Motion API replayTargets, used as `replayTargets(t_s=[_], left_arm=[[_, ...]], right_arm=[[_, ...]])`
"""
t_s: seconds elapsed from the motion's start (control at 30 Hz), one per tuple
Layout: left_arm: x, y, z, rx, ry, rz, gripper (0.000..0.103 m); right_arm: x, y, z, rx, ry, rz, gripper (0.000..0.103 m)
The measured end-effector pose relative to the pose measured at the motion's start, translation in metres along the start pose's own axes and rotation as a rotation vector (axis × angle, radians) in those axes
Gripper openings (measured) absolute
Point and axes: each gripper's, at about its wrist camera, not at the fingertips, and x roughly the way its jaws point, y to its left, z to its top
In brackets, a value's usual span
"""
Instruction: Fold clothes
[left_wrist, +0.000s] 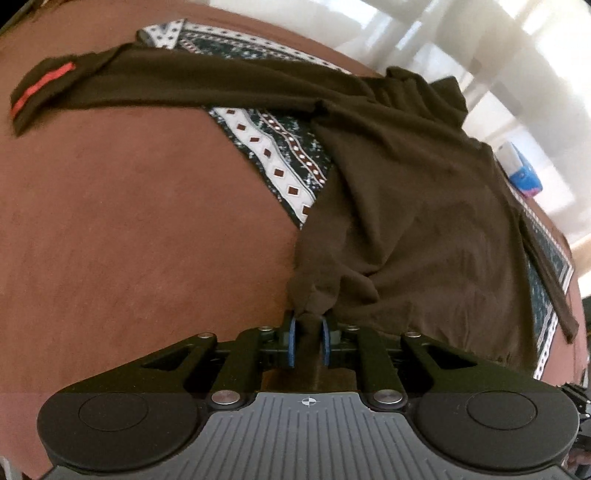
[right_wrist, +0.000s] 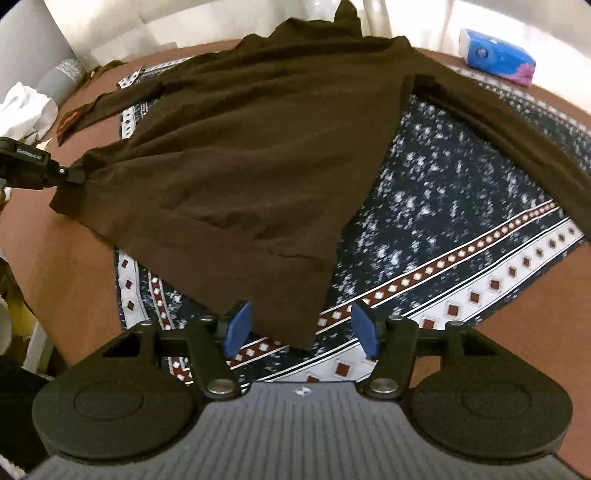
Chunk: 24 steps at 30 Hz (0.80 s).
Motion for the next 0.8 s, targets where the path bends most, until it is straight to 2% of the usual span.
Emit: replayTargets(t_s=[0.03,0.1,0.23,0.3,0.33,0.37,0.4,0.43,0.53,0.63,0.8], left_arm=[[0.001,-0.001,0.000,0.009,0.002,0.000,0.030],[0.002,0.000,-0.001,0.013,0.009,-0.003,0.036],[0.007,0.003,0.000,0.017,0.032,-0.009,0.038],[0.008,0.001,0.000,0.031,0.044,-0.015,0.039],[0.008,-0.002,-0.001,0.040,0.051,-0.021,0.026],[0.007,-0.003,-0.001,0.046,0.055,-0.030,0.009],[0.001,-0.003,-0.002,0.042,0.056,-0.051,0.007],[-0.004,-0.003,-0.002,0.039,0.056,-0.072,0.006],[-0.022,-0.001,-0.004,0.020,0.064,-0.133,0.006],[-0.033,0.002,-0.007,0.003,0.083,-0.180,0.006],[-0.016,-0.002,-0.024,0.066,0.168,-0.146,0.005]], right_arm=[[0.000,0.002,-0.001,-0.012,0.004,0.004,0.064],[-0.001,0.005,-0.006,-0.034,0.007,0.004,0.064],[0.004,-0.001,-0.005,0.005,-0.004,-0.003,0.064],[0.007,-0.003,-0.001,0.023,-0.002,0.018,0.061],[0.009,-0.004,0.002,0.029,0.003,0.030,0.045],[0.008,-0.007,0.006,0.054,0.015,0.049,0.020],[0.005,-0.012,0.012,0.101,0.037,0.074,0.008],[0.002,-0.018,0.018,0.148,0.059,0.100,0.004],[-0.026,-0.028,0.032,0.210,0.063,0.172,0.003],[-0.049,-0.031,0.042,0.198,0.089,0.207,0.003],[-0.053,-0.032,0.039,0.167,0.178,0.189,0.003]])
